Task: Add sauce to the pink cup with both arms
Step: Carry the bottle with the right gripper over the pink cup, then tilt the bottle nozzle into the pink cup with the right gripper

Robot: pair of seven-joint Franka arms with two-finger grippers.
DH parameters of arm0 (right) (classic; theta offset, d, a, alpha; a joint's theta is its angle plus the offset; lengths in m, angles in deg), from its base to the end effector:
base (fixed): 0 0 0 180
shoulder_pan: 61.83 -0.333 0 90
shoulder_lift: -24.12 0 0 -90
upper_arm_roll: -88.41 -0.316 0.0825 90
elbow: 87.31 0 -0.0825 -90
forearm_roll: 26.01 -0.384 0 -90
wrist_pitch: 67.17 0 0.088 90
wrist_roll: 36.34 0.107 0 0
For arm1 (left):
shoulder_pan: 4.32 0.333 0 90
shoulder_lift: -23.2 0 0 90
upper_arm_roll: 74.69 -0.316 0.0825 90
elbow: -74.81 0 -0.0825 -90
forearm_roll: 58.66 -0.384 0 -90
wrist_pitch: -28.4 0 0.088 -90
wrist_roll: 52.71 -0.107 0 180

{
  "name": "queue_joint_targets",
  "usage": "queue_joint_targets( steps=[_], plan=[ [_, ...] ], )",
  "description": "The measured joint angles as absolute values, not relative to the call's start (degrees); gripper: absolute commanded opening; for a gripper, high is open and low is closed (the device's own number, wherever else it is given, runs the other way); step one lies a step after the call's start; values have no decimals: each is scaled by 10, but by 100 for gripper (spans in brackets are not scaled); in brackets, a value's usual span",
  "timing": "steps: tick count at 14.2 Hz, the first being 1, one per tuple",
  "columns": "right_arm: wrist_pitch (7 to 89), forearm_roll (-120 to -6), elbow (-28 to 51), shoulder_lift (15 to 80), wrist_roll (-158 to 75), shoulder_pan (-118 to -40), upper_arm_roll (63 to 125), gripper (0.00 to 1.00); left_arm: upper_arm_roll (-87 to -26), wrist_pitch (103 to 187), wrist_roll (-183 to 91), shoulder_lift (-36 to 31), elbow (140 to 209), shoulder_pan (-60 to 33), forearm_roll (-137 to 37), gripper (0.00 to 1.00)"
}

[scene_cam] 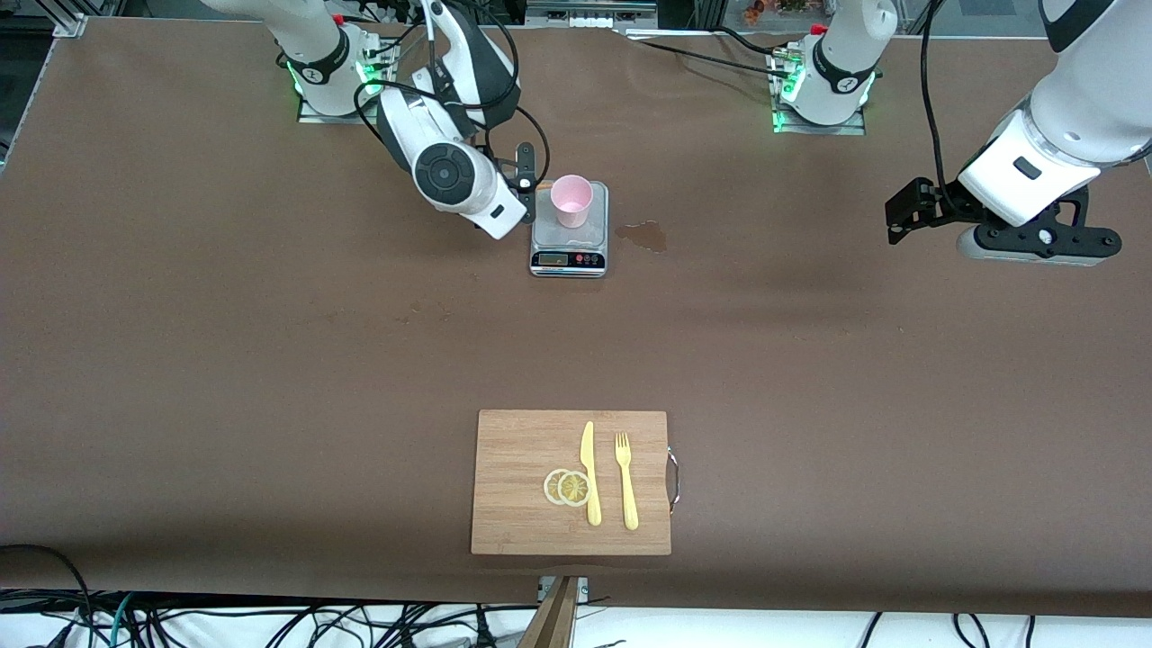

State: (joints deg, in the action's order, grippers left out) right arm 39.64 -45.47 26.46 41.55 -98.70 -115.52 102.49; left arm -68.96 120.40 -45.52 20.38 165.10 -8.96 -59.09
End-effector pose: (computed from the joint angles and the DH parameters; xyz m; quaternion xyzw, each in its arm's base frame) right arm 0.4097 0.3763 0.2915 -0.6751 -0.7008 0.1756 0.1494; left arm 0.5628 -0.1008 0.5976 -0.9996 0.0279 0.0093 0.0027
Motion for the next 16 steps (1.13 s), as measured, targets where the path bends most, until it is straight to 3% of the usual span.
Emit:
queue_joint_targets(
  steps=[16],
  plan=[
    [380,-356,219,430,-839,-1226,1025,14,-690,1204,-455,204,1651,-90,-591,100]
  ],
)
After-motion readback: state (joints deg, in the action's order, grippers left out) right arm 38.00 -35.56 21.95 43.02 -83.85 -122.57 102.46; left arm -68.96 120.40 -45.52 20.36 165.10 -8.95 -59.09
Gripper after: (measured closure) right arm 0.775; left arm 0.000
